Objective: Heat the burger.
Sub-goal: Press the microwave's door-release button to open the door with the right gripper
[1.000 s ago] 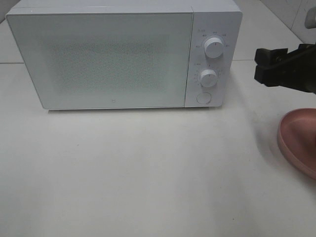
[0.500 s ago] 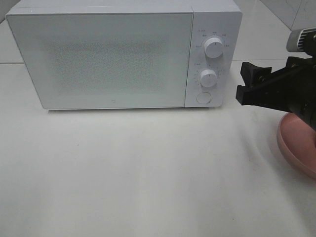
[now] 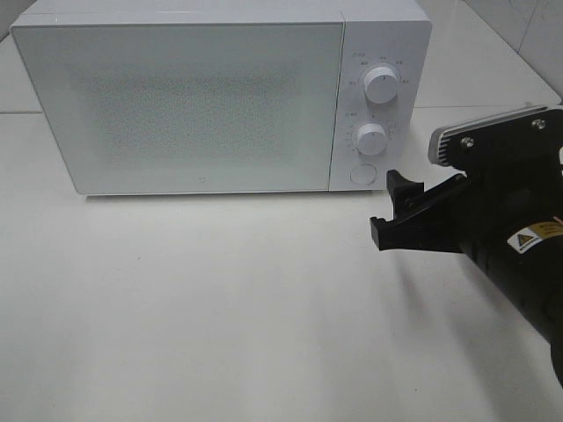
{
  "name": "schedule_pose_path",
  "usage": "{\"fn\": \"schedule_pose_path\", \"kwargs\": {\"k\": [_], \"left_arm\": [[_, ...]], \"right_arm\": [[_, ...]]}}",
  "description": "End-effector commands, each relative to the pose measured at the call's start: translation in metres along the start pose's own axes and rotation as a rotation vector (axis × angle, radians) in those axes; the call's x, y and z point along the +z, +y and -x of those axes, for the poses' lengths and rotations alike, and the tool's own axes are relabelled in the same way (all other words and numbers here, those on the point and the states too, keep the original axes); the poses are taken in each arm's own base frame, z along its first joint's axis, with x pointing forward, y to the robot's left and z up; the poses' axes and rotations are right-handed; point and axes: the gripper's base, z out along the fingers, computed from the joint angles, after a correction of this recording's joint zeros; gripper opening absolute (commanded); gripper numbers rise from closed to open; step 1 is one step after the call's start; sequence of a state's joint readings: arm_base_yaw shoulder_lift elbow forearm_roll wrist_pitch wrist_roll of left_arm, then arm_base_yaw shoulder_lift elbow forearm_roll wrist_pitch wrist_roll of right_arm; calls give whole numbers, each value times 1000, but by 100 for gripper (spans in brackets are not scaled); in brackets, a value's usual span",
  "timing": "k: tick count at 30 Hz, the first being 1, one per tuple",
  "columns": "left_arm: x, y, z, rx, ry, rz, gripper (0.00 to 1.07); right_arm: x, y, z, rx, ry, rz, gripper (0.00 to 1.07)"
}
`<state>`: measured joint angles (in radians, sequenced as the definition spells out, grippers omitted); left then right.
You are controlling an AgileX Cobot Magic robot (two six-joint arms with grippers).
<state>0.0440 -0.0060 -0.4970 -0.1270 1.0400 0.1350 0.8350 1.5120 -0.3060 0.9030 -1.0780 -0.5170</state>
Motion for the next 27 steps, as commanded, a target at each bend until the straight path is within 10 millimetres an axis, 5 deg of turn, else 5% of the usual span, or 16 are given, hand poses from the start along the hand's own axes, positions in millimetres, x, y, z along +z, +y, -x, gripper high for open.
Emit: {"fn": "schedule_pose_path", "kwargs": {"k": [1, 14, 22, 27], "left_arm": [[-2, -1, -1, 0, -23, -9, 100], [-2, -1, -1, 0, -23, -9, 100], [-2, -1, -1, 0, -23, -9, 100], [-2, -1, -1, 0, -23, -9, 100]], "right_arm": [[1, 2, -4, 13, 3, -8, 74], [4, 4, -9, 228, 22, -13, 74], [4, 5, -11, 611, 38, -13, 65], [4, 7, -11, 960, 58, 3, 49]]}}
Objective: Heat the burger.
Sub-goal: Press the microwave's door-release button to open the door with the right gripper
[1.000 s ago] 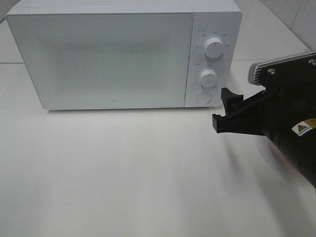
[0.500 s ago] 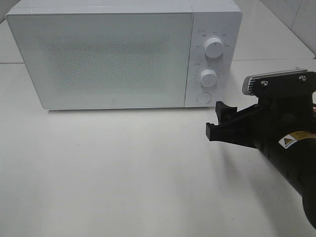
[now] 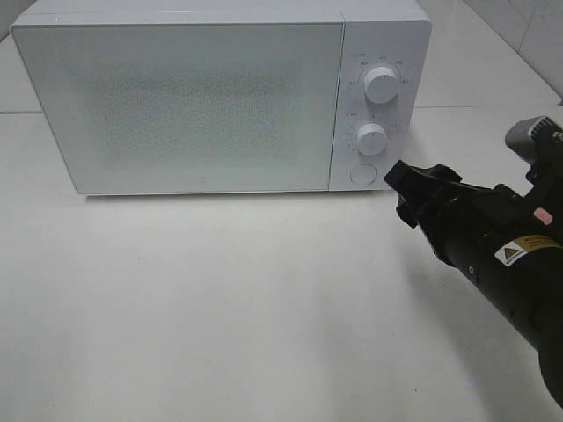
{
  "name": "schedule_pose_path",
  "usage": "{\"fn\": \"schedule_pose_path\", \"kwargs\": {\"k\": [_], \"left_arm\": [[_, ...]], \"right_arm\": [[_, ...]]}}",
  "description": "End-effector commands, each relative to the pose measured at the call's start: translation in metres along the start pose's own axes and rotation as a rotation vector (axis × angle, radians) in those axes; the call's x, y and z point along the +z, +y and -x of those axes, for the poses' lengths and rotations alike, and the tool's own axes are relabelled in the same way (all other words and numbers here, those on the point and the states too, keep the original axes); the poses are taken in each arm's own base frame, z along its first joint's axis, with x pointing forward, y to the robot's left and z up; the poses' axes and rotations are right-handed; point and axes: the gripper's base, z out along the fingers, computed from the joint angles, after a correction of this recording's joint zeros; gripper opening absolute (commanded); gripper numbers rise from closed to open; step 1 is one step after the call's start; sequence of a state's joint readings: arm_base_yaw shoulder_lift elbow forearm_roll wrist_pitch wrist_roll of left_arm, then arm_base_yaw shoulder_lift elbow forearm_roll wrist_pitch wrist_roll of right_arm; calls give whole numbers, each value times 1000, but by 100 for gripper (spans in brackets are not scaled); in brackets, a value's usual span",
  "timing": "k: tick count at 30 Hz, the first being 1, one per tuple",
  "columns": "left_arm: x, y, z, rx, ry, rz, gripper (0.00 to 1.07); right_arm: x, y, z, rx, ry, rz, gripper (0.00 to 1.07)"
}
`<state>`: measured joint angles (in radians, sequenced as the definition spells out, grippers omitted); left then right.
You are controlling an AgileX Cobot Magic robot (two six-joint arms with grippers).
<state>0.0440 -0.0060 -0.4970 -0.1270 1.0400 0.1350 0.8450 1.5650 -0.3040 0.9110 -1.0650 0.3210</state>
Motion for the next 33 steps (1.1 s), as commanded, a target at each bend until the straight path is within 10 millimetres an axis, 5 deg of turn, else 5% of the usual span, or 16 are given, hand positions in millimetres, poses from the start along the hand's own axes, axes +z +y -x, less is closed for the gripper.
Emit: {"fn": "schedule_pose_path", "kwargs": {"k": [1, 7, 16, 33], "left_arm": [[-2, -1, -1, 0, -23, -9, 100], [-2, -1, -1, 0, -23, -9, 100], [-2, -1, -1, 0, -23, -9, 100], [-2, -1, -1, 0, -23, -9, 100]], "right_arm": [[0, 2, -1, 156, 14, 20, 49], [0, 5, -2, 505, 36, 47, 24], [0, 3, -10, 810, 108, -17, 2], [9, 2, -19, 810, 119, -60, 0]]}}
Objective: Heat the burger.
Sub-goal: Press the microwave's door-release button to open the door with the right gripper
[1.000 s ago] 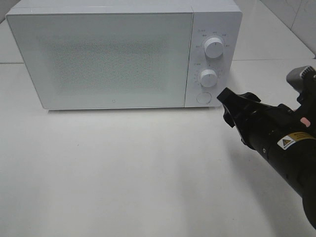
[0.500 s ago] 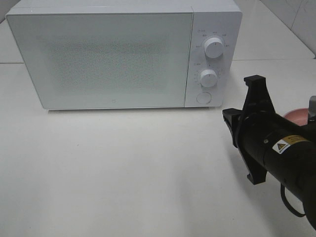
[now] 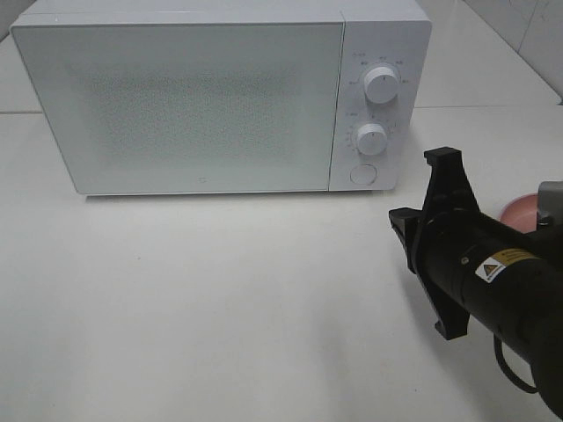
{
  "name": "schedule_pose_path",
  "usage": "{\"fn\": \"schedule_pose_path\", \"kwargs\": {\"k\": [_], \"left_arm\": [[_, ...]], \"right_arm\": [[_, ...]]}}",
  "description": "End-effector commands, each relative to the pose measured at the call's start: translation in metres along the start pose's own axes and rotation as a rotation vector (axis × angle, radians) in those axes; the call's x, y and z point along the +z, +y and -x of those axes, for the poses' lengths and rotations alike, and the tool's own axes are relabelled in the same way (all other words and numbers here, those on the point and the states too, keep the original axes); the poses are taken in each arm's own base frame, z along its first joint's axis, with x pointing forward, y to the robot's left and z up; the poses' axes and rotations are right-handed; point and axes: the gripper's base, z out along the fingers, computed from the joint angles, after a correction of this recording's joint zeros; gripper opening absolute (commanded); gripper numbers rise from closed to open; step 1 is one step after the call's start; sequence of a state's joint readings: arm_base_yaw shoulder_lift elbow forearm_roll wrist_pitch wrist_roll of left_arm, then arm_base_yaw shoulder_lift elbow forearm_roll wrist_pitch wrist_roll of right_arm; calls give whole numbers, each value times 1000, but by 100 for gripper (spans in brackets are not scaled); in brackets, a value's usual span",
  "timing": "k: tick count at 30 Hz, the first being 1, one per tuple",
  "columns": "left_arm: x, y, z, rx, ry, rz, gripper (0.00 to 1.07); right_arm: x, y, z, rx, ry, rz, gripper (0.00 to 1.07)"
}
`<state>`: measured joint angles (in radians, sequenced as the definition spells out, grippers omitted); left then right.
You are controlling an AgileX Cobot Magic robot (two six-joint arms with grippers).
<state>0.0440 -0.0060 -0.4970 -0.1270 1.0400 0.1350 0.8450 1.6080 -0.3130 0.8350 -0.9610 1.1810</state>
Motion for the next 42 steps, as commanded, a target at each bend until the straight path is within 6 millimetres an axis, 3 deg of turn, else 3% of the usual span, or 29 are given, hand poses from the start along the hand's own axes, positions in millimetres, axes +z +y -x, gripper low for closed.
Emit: {"fn": "schedule_pose_path", "kwargs": {"k": [1, 11, 23, 42], "left_arm": [[-2, -1, -1, 0, -23, -9, 100], [-2, -1, -1, 0, -23, -9, 100], [-2, -1, -1, 0, -23, -9, 100], [-2, -1, -1, 0, -23, -9, 100]], "right_arm": [[5, 1, -3, 19, -7, -2, 0], [27, 6, -2, 58, -55, 24, 0], [70, 15, 11, 113, -140, 26, 0], [124, 6, -7, 153, -174, 3, 0]]}}
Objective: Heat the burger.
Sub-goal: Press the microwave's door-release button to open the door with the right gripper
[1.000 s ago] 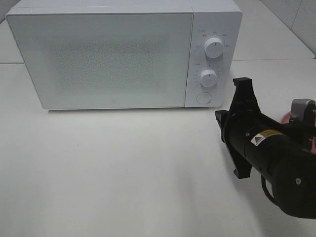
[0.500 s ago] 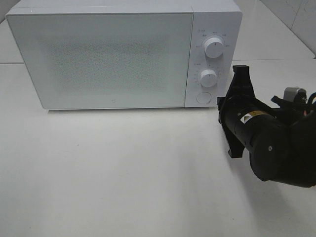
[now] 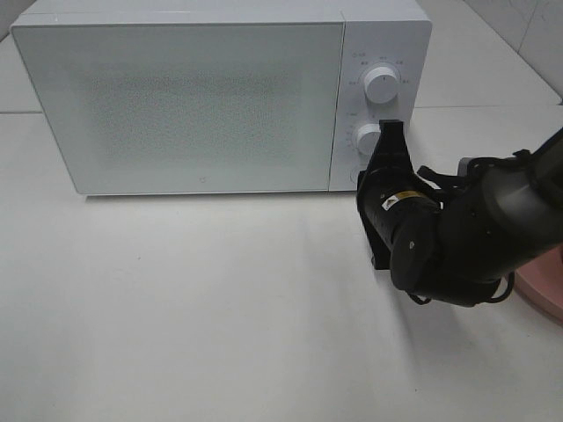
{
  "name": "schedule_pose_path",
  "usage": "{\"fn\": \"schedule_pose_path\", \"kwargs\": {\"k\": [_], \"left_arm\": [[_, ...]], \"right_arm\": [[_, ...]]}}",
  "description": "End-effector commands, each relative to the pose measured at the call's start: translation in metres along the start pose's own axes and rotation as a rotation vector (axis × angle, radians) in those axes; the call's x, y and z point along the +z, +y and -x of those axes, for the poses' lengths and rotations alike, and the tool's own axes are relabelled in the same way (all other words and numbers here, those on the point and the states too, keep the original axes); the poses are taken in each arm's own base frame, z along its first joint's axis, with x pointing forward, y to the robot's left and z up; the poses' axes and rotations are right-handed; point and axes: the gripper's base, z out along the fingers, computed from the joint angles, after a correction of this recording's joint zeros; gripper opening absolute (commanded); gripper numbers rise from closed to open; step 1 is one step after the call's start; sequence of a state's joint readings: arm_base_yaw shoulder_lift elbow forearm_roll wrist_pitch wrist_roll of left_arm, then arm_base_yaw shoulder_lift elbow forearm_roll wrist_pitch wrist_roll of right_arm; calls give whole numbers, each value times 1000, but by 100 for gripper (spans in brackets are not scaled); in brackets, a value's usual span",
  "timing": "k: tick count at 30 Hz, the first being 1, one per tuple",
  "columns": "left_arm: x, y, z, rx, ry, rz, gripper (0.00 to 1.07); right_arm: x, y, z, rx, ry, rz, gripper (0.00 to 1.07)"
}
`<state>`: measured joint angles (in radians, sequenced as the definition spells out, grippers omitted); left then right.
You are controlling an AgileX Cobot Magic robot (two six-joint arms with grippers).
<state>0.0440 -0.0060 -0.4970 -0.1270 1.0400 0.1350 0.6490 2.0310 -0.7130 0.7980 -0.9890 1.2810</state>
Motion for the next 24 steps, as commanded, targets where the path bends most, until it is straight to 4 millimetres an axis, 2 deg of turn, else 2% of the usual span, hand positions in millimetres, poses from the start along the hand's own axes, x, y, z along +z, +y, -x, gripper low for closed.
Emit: {"fn": "schedule_pose_path", "kwargs": {"k": [1, 5, 13, 19, 24], "left_arm": [[-2, -1, -1, 0, -23, -9, 100], [-2, -1, -1, 0, -23, -9, 100], [-2, -1, -1, 0, -23, -9, 100], [-2, -1, -1, 1, -22, -8, 100], [-2, -1, -1, 1, -22, -8, 100]], "right_arm": [[5, 0, -1, 7, -9, -4, 0], [17, 0, -1, 17, -16, -19, 0], [29, 8, 4, -3, -40, -6, 0], [38, -2, 0, -6, -28, -45, 0], [41, -3, 4, 14, -60, -43, 0]]}}
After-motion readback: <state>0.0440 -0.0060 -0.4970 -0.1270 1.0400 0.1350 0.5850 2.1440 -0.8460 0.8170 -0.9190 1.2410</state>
